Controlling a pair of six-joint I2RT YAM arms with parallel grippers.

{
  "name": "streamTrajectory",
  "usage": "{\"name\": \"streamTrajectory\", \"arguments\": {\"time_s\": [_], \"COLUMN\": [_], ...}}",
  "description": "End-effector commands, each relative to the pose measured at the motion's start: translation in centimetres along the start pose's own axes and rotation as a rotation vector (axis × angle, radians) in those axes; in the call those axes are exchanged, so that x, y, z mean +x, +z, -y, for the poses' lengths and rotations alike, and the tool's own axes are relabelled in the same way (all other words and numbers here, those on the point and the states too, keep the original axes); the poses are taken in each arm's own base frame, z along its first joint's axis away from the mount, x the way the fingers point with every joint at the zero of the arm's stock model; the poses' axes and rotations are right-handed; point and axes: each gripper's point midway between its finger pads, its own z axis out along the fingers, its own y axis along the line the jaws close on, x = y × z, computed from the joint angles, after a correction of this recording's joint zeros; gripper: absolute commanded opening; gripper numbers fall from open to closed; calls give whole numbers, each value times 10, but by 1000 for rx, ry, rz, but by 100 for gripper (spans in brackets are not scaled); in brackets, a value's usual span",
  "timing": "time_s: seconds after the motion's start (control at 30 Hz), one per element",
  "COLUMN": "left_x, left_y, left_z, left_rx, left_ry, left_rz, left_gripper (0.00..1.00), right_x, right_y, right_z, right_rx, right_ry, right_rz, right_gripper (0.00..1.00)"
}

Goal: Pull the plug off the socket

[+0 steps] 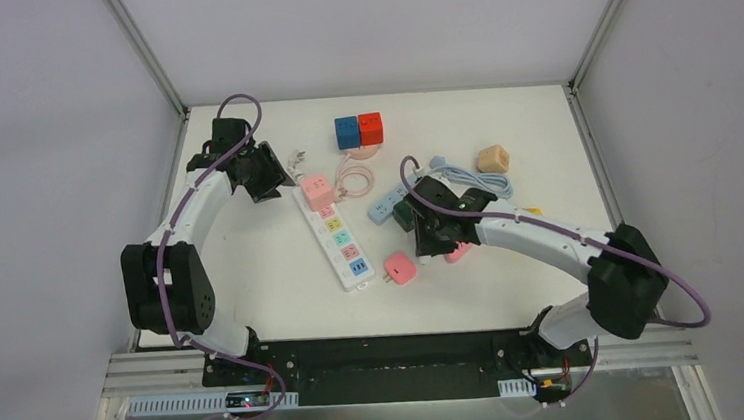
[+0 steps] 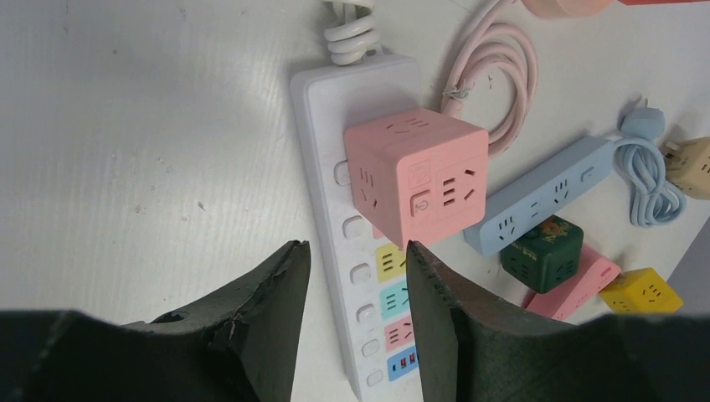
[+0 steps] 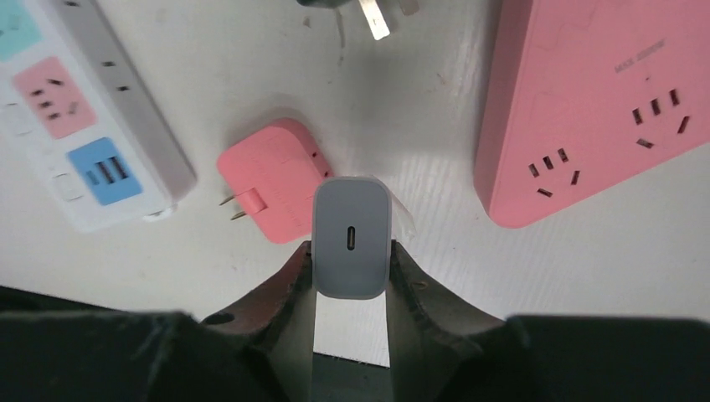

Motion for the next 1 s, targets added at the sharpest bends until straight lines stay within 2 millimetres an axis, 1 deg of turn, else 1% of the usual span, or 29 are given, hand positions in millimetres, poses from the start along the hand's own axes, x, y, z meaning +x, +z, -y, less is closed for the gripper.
{"name": "streamTrajectory", "arguments": {"time_s": [0.0, 0.1, 0.13, 0.2, 0.23, 0.3, 0.37, 0.5, 0.6, 0.67, 0.7, 0.73, 0.77, 0.87, 0.9, 0.97], "left_x": [-4, 0, 1, 3, 4, 5, 8, 16, 23, 28, 32, 35, 41, 57, 62, 67], "left_y": [-8, -8, -8, -8, -8, -9, -10, -12, -14, -16, -16, -16, -18, -16, -14, -10], "left_z": [0, -3, -4, -6, -7, -9, -10, -18, -24, -27, -28, -30, -35, -46, -51, -54], "left_rx": [4, -7, -13, -24, -27, -35, -37, -65, -89, -98, -98, -103, -122, -157, -168, -170], "left_ry": [2, -5, -8, -12, -12, -15, -18, -31, -50, -65, -68, -71, -78, -96, -109, -132], "left_rz": [51, 39, 36, 30, 27, 26, 22, 10, -3, -12, -19, -26, -41, -81, -92, -102], "left_gripper": [47, 47, 47, 46, 46, 46, 46, 46, 45, 45, 45, 45, 45, 45, 46, 46], "right_x": [18, 18, 17, 11, 7, -2, -13, -43, -69, -87, -98, -107, -118, -142, -147, -156], "right_y": [16, 21, 22, 22, 21, 18, 14, 3, -5, -10, -11, -12, -12, -7, -1, 10], "right_z": [15, 18, 21, 25, 26, 21, 13, -13, -43, -66, -77, -85, -95, -122, -128, -141], "right_rx": [126, 163, 192, 234, 244, 237, 210, 114, -15, -112, -149, -174, -204, -269, -274, -279], "right_ry": [41, 21, 17, 6, 2, -5, -8, -26, -48, -47, -31, -13, 5, 15, 10, -9], "right_rz": [-100, -123, -123, -112, -105, -87, -56, 30, 111, 177, 220, 251, 284, 330, 330, 332], "right_gripper": [25, 38, 44, 55, 59, 65, 68, 71, 73, 79, 85, 96, 99, 100, 100, 100]}}
